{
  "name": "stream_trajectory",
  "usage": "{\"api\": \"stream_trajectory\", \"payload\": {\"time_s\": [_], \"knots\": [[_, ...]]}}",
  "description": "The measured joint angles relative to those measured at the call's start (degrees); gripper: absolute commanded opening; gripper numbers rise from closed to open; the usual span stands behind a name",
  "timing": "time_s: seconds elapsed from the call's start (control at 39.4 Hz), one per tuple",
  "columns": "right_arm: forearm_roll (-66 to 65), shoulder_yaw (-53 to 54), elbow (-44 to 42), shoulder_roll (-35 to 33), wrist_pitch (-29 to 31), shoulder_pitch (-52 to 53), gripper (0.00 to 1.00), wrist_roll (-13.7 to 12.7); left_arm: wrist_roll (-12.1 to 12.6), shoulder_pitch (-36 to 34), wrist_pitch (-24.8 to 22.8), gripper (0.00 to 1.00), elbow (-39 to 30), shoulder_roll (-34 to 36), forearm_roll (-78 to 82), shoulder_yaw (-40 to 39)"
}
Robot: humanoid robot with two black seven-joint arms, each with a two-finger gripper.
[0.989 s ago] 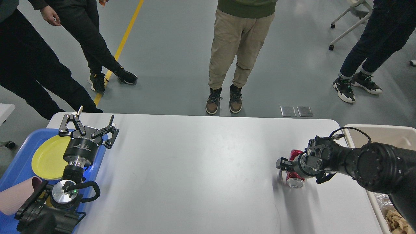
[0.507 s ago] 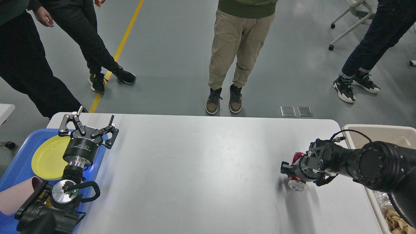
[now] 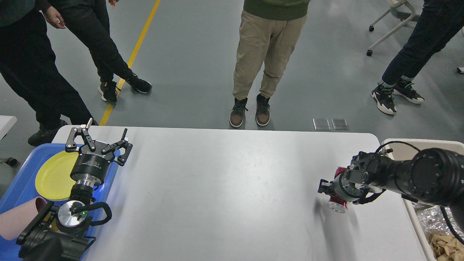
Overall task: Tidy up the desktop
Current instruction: 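Close the right gripper on the red can and lift it, then carry the red can over the beige bin and release it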
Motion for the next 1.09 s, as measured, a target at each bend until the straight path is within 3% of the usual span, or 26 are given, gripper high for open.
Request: {"api": "stream_trajectory", "payload": {"time_s": [0.23,0.43,0.63,0.81,0.96,1.09], "knots": [[-0.01,-0.21,9.07,-3.43,0.65,7.36,0.0,-0.87,-0.02,0.0,0.0,0.96,0.0,-0.01,0.0,0.0],[-0.14,-3.82,26.84,-8.03,3.46,24.74,0.0,-1.73,-0.02,0.0,0.04,0.96,0.0,-0.03,0.0,0.0],[0.03,-9.64,41.77,-9.91,11.87,46.25,0.0,-1.79,-0.02,0.0,0.05,0.96,0.0,0.0,0.0,0.0],[0.33,-13.62,51.85,-9.73,14.85,59.59,0.0,1.08,-0.01,0.0,0.07,0.96,0.0,0.01,0.0,0.0],[0.33,-16.36,55.26,-8.88,15.57,64.75,0.0,4.79,-0.02,0.0,0.08,0.96,0.0,0.02,0.0,0.0],[0.35,-17.36,55.76,-8.64,15.73,65.9,0.0,5.57,-0.02,0.0,0.08,0.96,0.0,0.02,0.0,0.0]]}}
